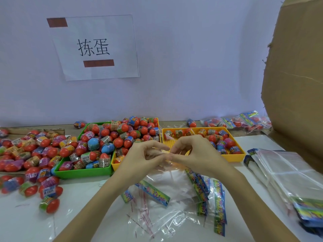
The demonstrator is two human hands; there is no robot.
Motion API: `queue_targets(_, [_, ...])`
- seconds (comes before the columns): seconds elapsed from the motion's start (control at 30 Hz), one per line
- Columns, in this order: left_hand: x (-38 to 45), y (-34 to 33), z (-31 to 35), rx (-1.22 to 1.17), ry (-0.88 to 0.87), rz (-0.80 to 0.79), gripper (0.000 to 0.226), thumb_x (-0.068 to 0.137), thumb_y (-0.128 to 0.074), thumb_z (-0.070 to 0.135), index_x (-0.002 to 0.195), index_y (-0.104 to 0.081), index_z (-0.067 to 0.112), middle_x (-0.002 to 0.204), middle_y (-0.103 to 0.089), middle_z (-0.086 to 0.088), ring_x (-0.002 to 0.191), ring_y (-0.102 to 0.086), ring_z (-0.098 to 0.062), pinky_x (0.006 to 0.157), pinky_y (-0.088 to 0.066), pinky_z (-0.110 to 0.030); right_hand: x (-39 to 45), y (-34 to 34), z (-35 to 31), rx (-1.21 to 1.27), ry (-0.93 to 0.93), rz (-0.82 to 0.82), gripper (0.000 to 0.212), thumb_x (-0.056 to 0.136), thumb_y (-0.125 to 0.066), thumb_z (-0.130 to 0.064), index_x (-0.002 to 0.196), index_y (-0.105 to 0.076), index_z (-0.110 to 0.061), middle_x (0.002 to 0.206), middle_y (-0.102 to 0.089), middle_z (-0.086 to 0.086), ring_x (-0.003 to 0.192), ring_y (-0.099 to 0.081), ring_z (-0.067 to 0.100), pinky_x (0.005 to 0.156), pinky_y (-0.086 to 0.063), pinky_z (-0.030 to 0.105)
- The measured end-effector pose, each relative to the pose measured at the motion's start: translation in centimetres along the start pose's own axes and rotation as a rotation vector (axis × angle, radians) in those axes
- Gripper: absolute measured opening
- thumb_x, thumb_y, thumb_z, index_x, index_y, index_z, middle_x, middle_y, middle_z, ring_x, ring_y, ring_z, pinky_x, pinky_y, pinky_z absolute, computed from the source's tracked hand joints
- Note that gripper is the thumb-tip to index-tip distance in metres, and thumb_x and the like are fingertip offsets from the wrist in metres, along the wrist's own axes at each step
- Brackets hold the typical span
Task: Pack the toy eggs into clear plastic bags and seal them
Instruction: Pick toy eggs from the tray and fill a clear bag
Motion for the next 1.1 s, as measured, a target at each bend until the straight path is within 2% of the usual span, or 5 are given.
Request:
queue_targets(0.23, [-0.1, -0.1, 0.2, 0.015, -0.012, -0.093, 0.034, 0.089, -0.086, 0.016, 0.121, -0.074, 0.016, 0.107, -0.082, -0.005, 0.101, -0.080, -0.023, 0.085, -0.066, -0.040, -0.3, 0.2, -1.3, 0.061, 0.101, -0.098, 0.008, 0.092, -0.080, -0.033, 0.090, -0.076, -0.026, 0.086, -0.077, -0.013, 0.084, -0.071, 0.001, 0.075, -0.051, 0.015])
queue_targets(0.5, [-0.2, -0.7, 0.6, 0.033, -0.009, -0.224, 0.036, 0.090, -0.086, 0.021, 0.123, -0.074, 0.029, 0.118, -0.080, 0.002, 0.102, -0.079, -0.023, 0.082, -0.066, -0.035, -0.9, -0.7, -2.1, 0.173, -0.021, -0.202, 0.015, 0.107, -0.058, -0.034, 0.105, -0.059, -0.020, 0.093, -0.081, -0.001, 0.089, -0.077, 0.022, 0.089, -0.060, 0.055])
queue_targets(0.87, [-0.2, -0.3, 0.3, 0.028, 0.044, -0.227, 0.030, 0.089, -0.087, 0.022, 0.116, -0.076, 0.028, 0.105, -0.080, -0.004, 0.099, -0.079, -0.024, 0.084, -0.066, -0.041, -1.1, -0.5, -2.9, 0.270, 0.145, -0.202, 0.003, 0.111, -0.053, -0.020, 0.108, -0.053, -0.018, 0.101, -0.080, 0.005, 0.088, -0.077, 0.025, 0.080, -0.063, 0.043])
queue_targets(0.97, [0.0, -0.1, 0.3, 0.024, 0.046, -0.216, 0.038, 0.089, -0.087, 0.021, 0.124, -0.075, 0.029, 0.105, -0.080, 0.005, 0.099, -0.078, -0.016, 0.085, -0.065, -0.037, -1.2, -0.6, -2.8, 0.241, 0.170, -0.240, 0.004, 0.113, -0.047, -0.024, 0.110, -0.049, -0.024, 0.098, -0.080, 0.000, 0.068, -0.068, 0.010, 0.059, -0.052, 0.027])
queue_targets(1.1, [-0.1, -0.5, 0.3, -0.042, 0.060, -0.249, 0.031, 0.094, -0.083, 0.021, 0.123, -0.075, 0.025, 0.117, -0.079, -0.006, 0.102, -0.080, -0.030, 0.086, -0.066, -0.039, -0.9, -0.9, -2.5, 0.232, 0.169, -0.129, 0.001, 0.111, -0.050, -0.029, 0.112, -0.049, -0.030, 0.084, -0.079, 0.003, 0.075, -0.075, 0.026, 0.072, -0.062, 0.047])
Point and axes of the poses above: each hand's wrist, its own x-axis towards the middle knuckle, its own y-axis out of the back of the hand, z = x × y, the point moved 3 cm from there along x, towards the middle knuckle
